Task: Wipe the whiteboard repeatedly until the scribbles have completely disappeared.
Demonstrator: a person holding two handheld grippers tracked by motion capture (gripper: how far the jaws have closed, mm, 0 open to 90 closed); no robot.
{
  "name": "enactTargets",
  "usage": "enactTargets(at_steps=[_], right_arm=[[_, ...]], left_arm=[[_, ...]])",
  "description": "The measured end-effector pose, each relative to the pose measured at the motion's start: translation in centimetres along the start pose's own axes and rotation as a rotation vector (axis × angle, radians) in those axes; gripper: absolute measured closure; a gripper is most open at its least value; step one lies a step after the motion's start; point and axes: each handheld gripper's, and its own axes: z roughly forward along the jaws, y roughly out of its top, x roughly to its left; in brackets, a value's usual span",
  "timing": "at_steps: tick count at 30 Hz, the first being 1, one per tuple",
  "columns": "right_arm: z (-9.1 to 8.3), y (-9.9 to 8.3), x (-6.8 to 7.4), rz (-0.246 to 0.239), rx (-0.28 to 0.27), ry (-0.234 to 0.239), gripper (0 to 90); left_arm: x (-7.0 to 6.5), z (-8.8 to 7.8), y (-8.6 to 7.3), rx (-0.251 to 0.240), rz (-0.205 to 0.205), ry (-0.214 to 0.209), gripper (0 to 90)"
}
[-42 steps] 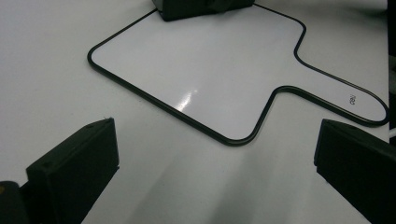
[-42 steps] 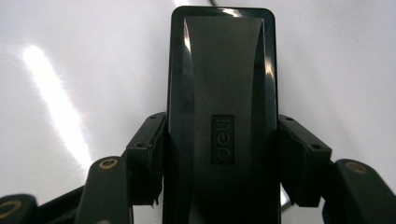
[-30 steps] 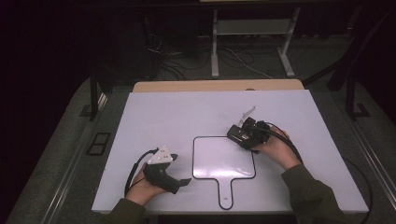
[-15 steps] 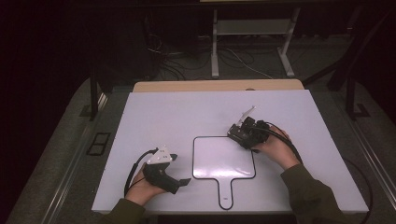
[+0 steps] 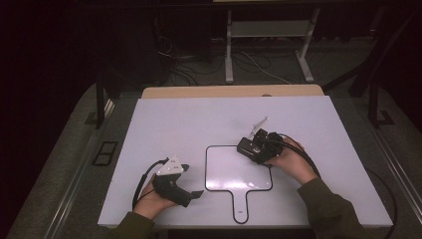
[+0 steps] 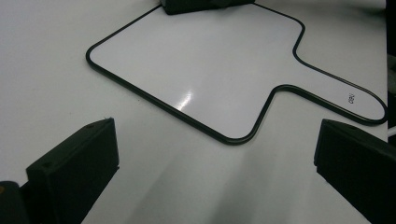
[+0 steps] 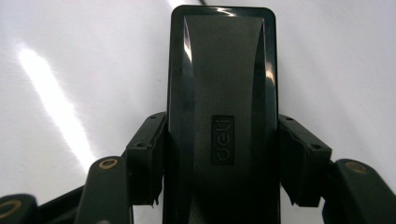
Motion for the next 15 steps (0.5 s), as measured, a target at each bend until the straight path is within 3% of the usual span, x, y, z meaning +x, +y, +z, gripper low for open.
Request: enactTargets(at_steps=[7, 11, 15], right_arm=[[-0.4, -1.5, -2.2, 0.068, 0.005, -0.042, 38.6], [-0.4, -1.8, -2.3, 0.076, 0.005, -0.046, 38.7], [-0.6, -1.6, -1.1, 0.036, 0.010, -0.026, 38.7]], left_arm=[[0.0, 0.0, 0.0, -0.002, -0.002, 0.001, 0.0], [0.0, 0.0, 0.0, -0.002, -0.002, 0.000, 0.0], [0.1, 0.0, 0.0, -0.001, 0.000, 0.001, 0.0]])
